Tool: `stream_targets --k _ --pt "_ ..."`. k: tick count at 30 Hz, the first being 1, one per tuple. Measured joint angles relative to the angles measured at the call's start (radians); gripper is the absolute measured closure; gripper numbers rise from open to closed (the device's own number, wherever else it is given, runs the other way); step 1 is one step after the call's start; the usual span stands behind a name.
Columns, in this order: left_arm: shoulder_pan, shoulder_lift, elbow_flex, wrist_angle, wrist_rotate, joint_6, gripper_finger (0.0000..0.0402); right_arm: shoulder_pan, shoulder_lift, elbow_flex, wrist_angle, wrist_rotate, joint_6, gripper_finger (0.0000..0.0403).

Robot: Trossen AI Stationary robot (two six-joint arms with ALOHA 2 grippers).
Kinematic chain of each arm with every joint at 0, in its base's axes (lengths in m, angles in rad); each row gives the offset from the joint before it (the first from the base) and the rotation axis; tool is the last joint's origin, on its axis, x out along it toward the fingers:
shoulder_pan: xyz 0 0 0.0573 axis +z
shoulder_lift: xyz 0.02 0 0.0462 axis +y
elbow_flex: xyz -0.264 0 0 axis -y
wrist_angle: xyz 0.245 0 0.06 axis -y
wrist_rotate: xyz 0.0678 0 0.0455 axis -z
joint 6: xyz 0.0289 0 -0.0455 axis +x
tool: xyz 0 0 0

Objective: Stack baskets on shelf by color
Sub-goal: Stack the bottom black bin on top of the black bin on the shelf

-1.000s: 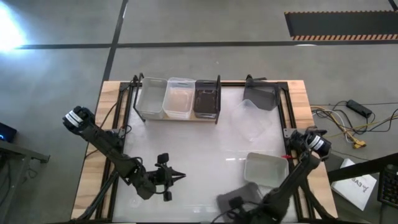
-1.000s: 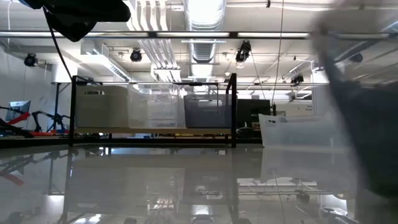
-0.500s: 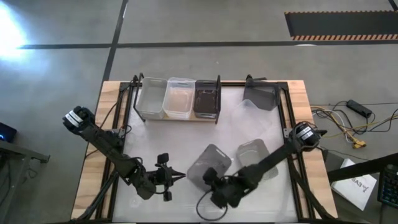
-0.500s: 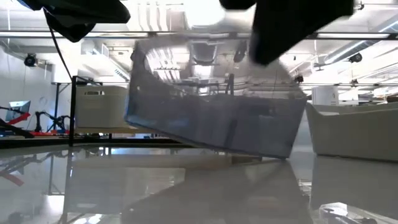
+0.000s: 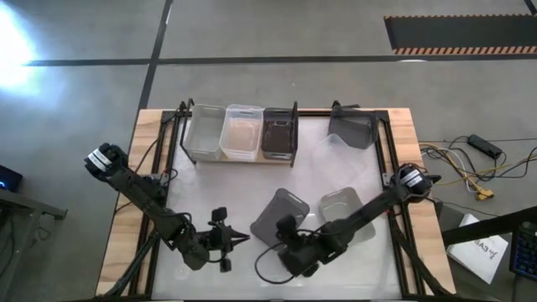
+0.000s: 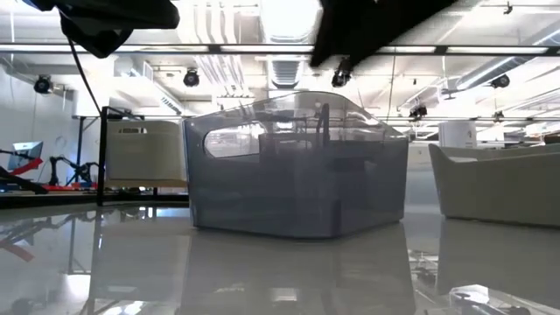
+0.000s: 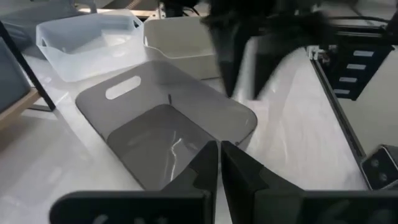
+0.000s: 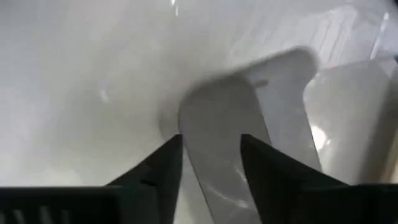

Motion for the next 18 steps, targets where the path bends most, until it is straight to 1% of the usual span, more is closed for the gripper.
stream_targets --k 5,8,12,14,16,18 --pt "-0.005 0.000 0.000 0.021 -0.037 0.000 0.0398 -0.020 0.000 0.018 0.169 -0.010 0.487 0.0208" --pt "-0.005 -0.002 0.000 0.024 -0.040 0.000 0.0398 -0.050 0.016 0.019 0.193 -0.010 0.621 0.0198" --pt "-0.005 -0.002 0.000 0.019 -0.043 0.000 0.0398 -0.091 0.087 0.019 0.197 -0.016 0.670 0.0191" --pt "-0.007 -0.002 0.000 0.018 -0.043 0.000 0.0398 -0.110 0.131 0.030 0.195 -0.074 0.675 0.0191" --pt "-0.011 -0.002 0.000 0.017 -0.043 0.000 0.0398 -0.123 0.173 0.069 0.193 -0.137 0.687 0.0193" --pt "-0.015 -0.002 0.000 0.011 -0.043 0.000 0.0398 -0.129 0.213 0.123 0.143 -0.169 0.689 0.0200"
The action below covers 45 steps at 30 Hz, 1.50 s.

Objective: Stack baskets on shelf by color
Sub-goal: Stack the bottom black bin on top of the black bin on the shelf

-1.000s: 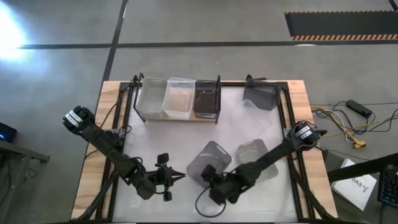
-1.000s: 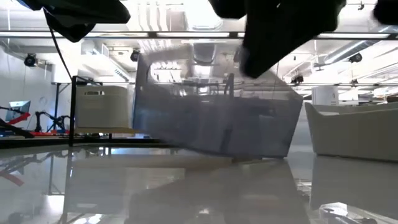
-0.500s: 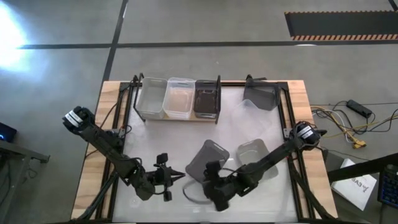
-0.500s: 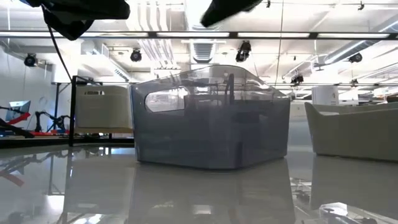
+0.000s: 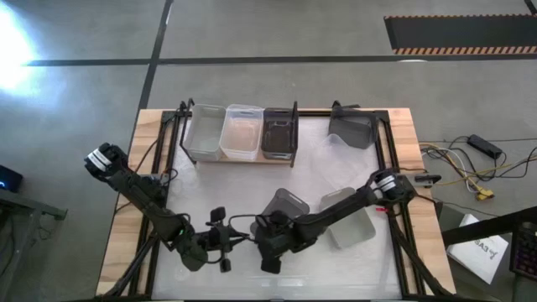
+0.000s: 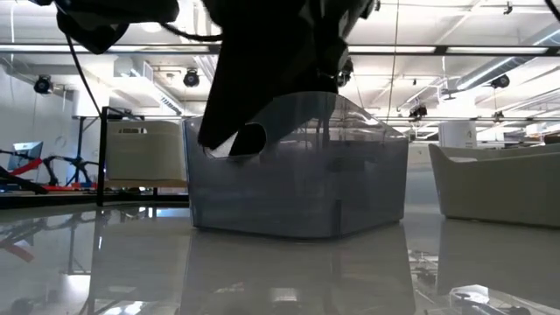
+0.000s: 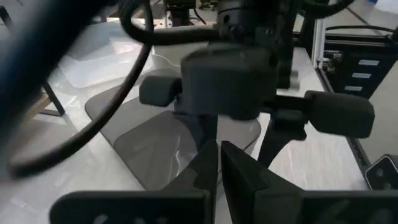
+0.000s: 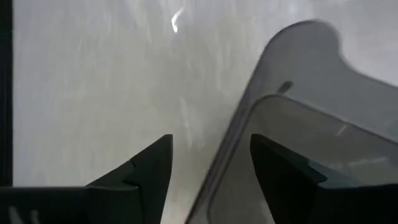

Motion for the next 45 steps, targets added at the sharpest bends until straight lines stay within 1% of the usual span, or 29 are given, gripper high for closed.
stream_targets --k 2,4,8,10,11,15,18,21,25,27,30,32,36,38,40,43,45 --pt "-0.006 0.000 -0.001 -0.001 0.000 0.000 0.0398 0.000 0.045 0.065 -0.075 -0.015 -0.018 0.0214" --pt "-0.013 0.000 -0.001 0.000 0.000 0.000 0.0398 0.004 0.091 0.134 -0.191 -0.015 -0.047 0.0240" --pt "-0.033 0.000 -0.004 0.001 0.000 -0.001 0.0398 0.037 0.155 0.266 -0.375 -0.012 -0.142 0.0322" --pt "-0.044 0.000 -0.008 0.001 -0.005 -0.004 0.0398 0.067 0.172 0.309 -0.432 -0.011 -0.201 0.0367" --pt "-0.049 0.000 -0.010 0.001 -0.015 -0.014 0.0398 0.083 0.178 0.325 -0.451 -0.013 -0.239 0.0380" --pt "-0.072 0.000 -0.014 0.000 -0.025 -0.028 0.0398 0.152 0.165 0.340 -0.477 -0.017 -0.375 0.0392" --pt "-0.093 0.000 -0.011 -0.001 -0.037 -0.028 0.0398 0.196 0.122 0.336 -0.490 -0.018 -0.425 0.0393" --pt "-0.123 -0.007 -0.006 -0.001 -0.074 -0.027 0.0398 0.213 0.071 0.335 -0.519 0.074 -0.435 0.0394" --pt "-0.173 -0.035 -0.004 0.000 -0.140 -0.026 0.0398 0.197 -0.010 0.334 -0.602 0.248 -0.451 0.0394" --pt "-0.194 -0.053 -0.006 0.002 -0.190 -0.025 0.0398 0.167 -0.054 0.334 -0.613 0.323 -0.493 0.0394" --pt "-0.218 -0.071 -0.013 0.000 -0.244 -0.019 0.0398 0.094 -0.120 0.334 -0.606 0.381 -0.590 0.0394" --pt "-0.222 -0.076 -0.014 0.001 -0.253 -0.017 0.0398 0.032 -0.157 0.334 -0.604 0.400 -0.660 0.0394" --pt "-0.222 -0.071 -0.014 0.001 -0.255 -0.017 0.0398 -0.137 -0.211 0.332 -0.589 0.395 -0.792 0.0394" --pt "-0.222 -0.065 -0.015 0.000 -0.255 -0.018 0.0398 -0.233 -0.223 0.328 -0.570 0.356 -0.845 0.0394" --pt "-0.222 -0.062 -0.016 0.001 -0.254 -0.018 0.0398 -0.327 -0.224 0.327 -0.556 0.267 -0.877 0.0394" --pt "-0.222 -0.060 -0.017 0.002 -0.254 -0.018 0.0398 -0.454 -0.219 0.325 -0.561 0.138 -0.881 0.0394" --pt "-0.222 -0.060 -0.018 0.001 -0.254 -0.019 0.0398 -0.519 -0.217 0.319 -0.559 0.098 -0.878 0.0394"
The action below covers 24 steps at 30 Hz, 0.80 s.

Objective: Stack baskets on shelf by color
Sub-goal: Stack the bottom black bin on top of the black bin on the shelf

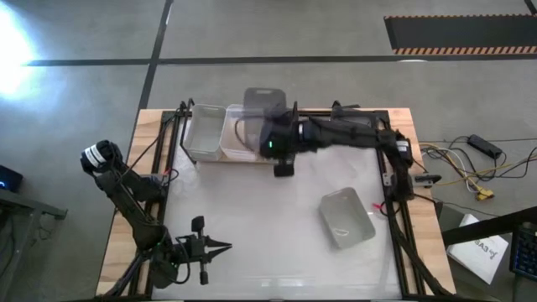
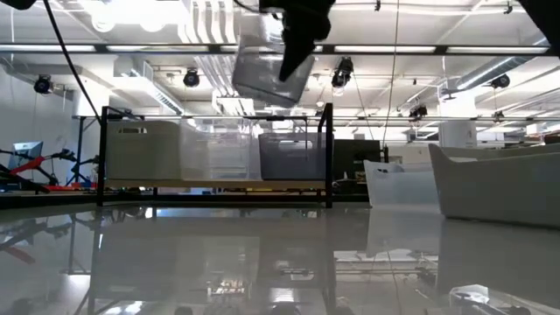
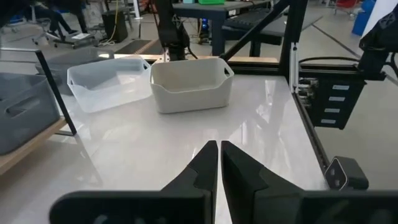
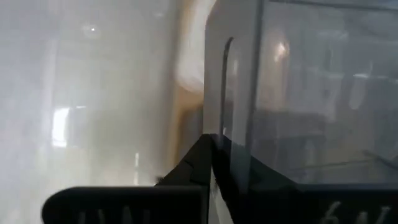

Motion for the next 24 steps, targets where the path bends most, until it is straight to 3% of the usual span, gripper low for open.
stream_targets --k 6,24 --pt "0.000 0.000 -0.007 0.001 0.000 -0.001 0.0398 -0.082 0.003 -0.035 -0.006 -0.069 0.026 0.0394" --pt "0.000 0.000 -0.010 0.008 0.003 -0.002 0.0398 -0.125 0.000 -0.189 -0.044 -0.084 0.088 0.0394"
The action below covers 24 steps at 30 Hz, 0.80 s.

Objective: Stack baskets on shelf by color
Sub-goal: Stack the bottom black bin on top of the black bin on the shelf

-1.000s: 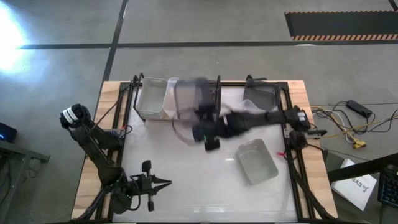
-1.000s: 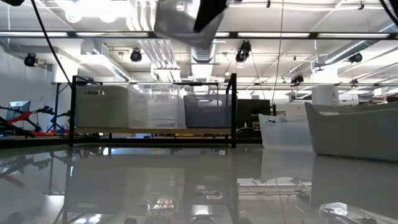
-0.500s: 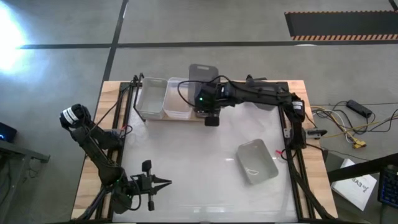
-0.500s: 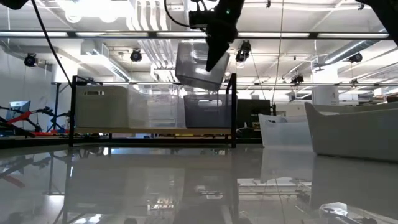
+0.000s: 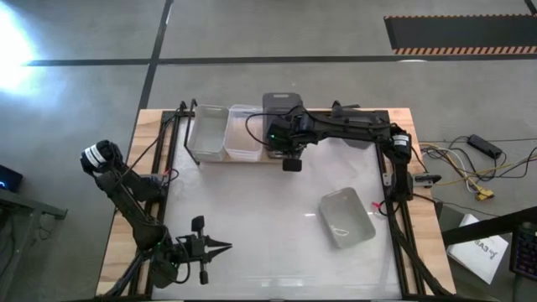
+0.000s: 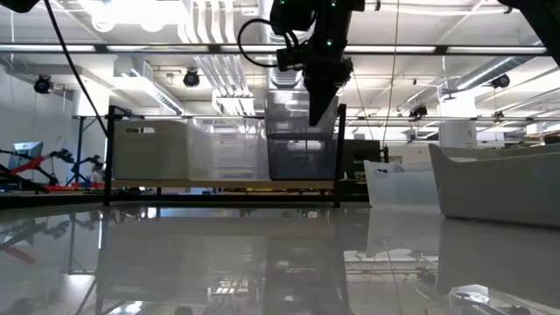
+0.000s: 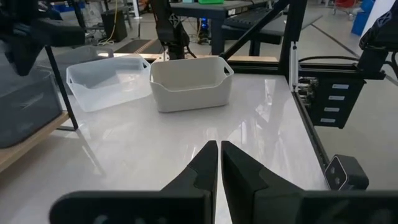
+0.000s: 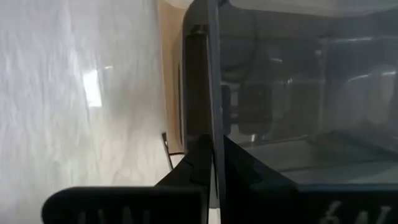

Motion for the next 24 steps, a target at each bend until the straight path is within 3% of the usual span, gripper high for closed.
stream_targets --k 8,18,24 --pt "0.000 0.000 0.001 0.000 -0.001 0.000 0.0398 0.001 0.000 0.017 -0.017 -0.001 0.000 0.0384" --pt "0.005 0.000 0.001 0.000 -0.002 0.001 0.0398 0.002 -0.002 0.095 -0.127 -0.001 0.045 0.0288" --pt "0.005 0.000 0.001 0.000 -0.003 0.001 0.0398 0.010 -0.002 0.111 -0.067 -0.009 0.099 0.0255"
